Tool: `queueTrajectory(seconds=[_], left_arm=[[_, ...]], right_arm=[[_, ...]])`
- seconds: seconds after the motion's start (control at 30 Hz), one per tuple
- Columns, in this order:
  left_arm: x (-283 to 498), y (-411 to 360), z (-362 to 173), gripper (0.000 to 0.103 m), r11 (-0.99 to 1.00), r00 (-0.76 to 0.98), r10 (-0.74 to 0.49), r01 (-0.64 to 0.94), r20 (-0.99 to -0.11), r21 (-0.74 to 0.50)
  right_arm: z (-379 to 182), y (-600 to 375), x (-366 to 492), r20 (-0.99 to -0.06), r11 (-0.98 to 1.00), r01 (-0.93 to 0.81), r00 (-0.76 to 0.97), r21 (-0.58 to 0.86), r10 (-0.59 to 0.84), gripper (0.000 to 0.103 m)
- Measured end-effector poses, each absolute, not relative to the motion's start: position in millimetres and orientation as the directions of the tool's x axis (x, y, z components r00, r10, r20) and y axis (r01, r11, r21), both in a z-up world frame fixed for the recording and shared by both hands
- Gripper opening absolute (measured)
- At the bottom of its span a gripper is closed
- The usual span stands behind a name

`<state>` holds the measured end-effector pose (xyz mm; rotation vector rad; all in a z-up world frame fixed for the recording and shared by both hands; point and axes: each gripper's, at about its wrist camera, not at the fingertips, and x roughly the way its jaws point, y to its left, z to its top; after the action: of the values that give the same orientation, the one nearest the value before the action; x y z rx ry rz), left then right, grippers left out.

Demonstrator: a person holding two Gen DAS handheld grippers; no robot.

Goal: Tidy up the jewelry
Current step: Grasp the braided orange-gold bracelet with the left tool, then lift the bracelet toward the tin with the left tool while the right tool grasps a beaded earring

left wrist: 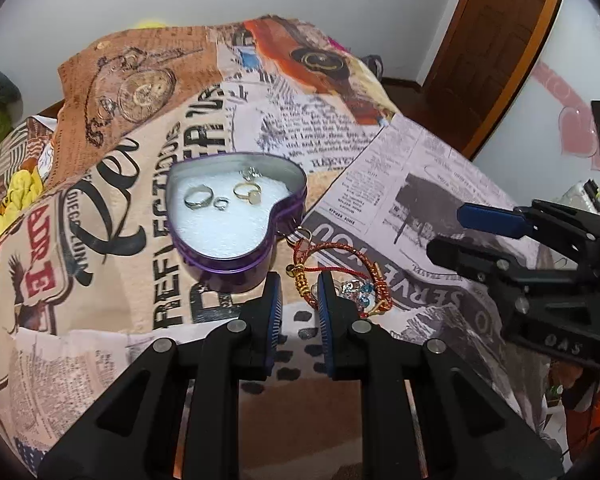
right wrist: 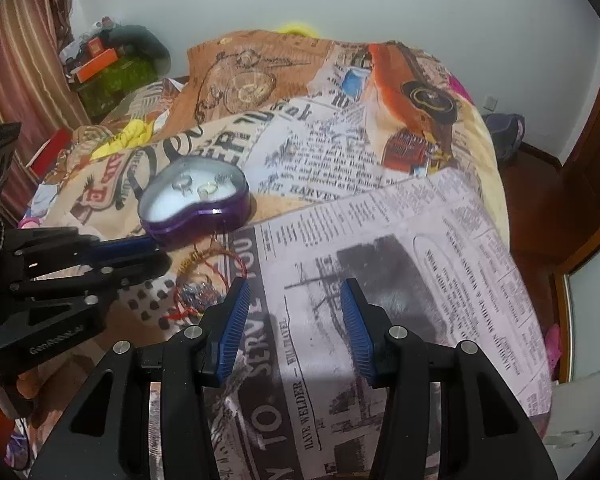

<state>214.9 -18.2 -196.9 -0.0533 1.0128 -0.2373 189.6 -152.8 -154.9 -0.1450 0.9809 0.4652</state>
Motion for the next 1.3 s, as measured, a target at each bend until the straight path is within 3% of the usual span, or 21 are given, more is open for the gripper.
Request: queueTrajectory(seconds=[0.23, 0.37, 0.7, 0.93, 1.3], left_arm=[[225, -27, -213, 0.016, 0.976, 0.475, -0.201, 0.176, -0.857, -0.131], [225, -28, -214, 0.005, 0.978, 0.481, -0.184, 0.175, -0.857, -0.112], [211, -18, -186, 0.005, 0.969, 0.534, -0.234, 0.192, -0.812, -0.153], [193, 4, -162, 0.005, 0.98, 0.606, -0.194, 0.158, -0.771, -0.122], [180, 42, -179, 0.005, 0.986, 0.599, -0.17, 0.102, -0.783, -0.136]], right_arm=[[-165, -159, 188, -0.834, 0.894, -0.431, 0.444, 0.121, 0.327, 0.044], [-165, -161, 189, -0.834, 0.894, -0.427, 0.439, 0.133, 0.334, 0.044], [-160, -157, 184, -0.83, 0.887, -0.441, 0.438, 0.138, 0.347, 0.044], [-159, -137, 178, -0.832, 0.861, -0.49, 0.415, 0.137, 0.369, 0.044], [-167, -103, 185, -0.838, 0.835, -0.534, 0.392, 0.129, 0.38, 0.043]])
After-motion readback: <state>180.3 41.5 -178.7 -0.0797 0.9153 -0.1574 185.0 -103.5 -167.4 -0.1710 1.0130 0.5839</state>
